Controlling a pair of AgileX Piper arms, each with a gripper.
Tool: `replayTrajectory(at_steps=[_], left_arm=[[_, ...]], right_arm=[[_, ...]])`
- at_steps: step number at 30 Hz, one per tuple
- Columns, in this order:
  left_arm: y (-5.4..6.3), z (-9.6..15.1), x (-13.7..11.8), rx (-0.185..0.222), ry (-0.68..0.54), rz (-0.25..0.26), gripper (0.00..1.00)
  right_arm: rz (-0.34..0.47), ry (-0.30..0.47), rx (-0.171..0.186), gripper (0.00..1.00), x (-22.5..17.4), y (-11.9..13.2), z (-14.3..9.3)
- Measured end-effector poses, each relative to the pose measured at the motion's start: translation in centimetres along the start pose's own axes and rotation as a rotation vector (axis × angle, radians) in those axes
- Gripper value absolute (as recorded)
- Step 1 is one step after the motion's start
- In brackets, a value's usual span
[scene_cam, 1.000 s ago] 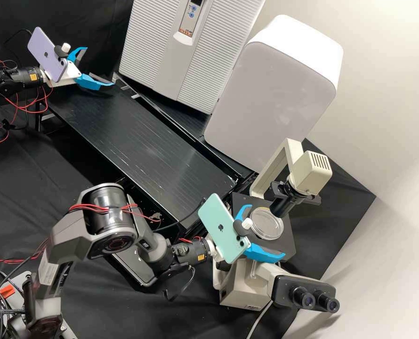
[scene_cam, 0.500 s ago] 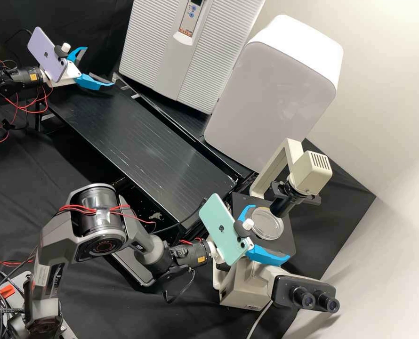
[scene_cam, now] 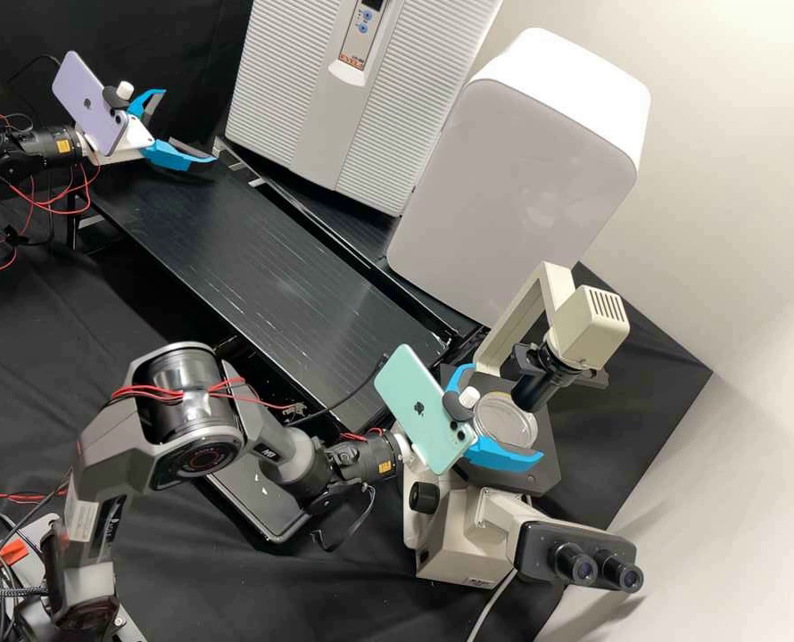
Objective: Place the petri dish on the bench
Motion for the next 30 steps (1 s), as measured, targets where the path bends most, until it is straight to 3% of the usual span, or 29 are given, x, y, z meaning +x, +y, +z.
replayTrajectory(at_steps=[6,30], left_arm=[[0.0,0.0,0.0,0.0,0.0,0.0,1.0],[0.0,0.0,0.0,0.0,0.0,0.0,1.0]], right_arm=[[-0.044,-0.04,-0.008,1.0,0.3,-1.3,0.7],[-0.038,-0.043,-0.008,1.0,2.0,-1.1,0.8]])
